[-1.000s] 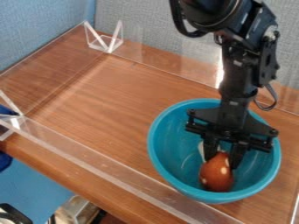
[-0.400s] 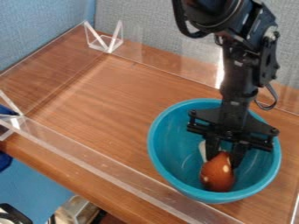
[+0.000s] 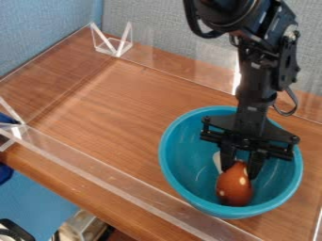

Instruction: Remove the mushroom from inside the blue bowl and put it on the table

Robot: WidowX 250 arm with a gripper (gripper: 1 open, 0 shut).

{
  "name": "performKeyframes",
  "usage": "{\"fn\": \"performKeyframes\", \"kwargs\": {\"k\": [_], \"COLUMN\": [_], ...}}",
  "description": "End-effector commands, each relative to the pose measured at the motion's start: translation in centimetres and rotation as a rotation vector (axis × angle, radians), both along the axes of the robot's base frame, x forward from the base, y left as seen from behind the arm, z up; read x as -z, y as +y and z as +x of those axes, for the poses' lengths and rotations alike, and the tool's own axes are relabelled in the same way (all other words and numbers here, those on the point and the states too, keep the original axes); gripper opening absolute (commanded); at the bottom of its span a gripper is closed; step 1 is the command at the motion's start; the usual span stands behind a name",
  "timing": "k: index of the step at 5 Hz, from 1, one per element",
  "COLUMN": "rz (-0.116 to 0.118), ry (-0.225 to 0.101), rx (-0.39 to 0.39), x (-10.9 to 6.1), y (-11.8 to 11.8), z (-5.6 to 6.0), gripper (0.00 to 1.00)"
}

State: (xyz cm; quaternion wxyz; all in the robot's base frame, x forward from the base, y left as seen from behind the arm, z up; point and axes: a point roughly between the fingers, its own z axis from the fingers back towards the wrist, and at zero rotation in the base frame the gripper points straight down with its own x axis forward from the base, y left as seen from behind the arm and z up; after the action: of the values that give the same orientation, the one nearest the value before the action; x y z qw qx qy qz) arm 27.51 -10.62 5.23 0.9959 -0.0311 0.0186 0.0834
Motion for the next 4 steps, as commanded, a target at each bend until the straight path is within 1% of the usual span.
{"fn": "performKeyframes", "kwargs": {"k": [1,4], "rz": [-0.016,-0.010], "ry": [-0.060,-0.064], "rx": [-0.018,-0.021], "x": [-1.96,-2.18], "y": [0.44,0.54], "z": [0.63,0.48], "gripper": [0.00,0.00]}}
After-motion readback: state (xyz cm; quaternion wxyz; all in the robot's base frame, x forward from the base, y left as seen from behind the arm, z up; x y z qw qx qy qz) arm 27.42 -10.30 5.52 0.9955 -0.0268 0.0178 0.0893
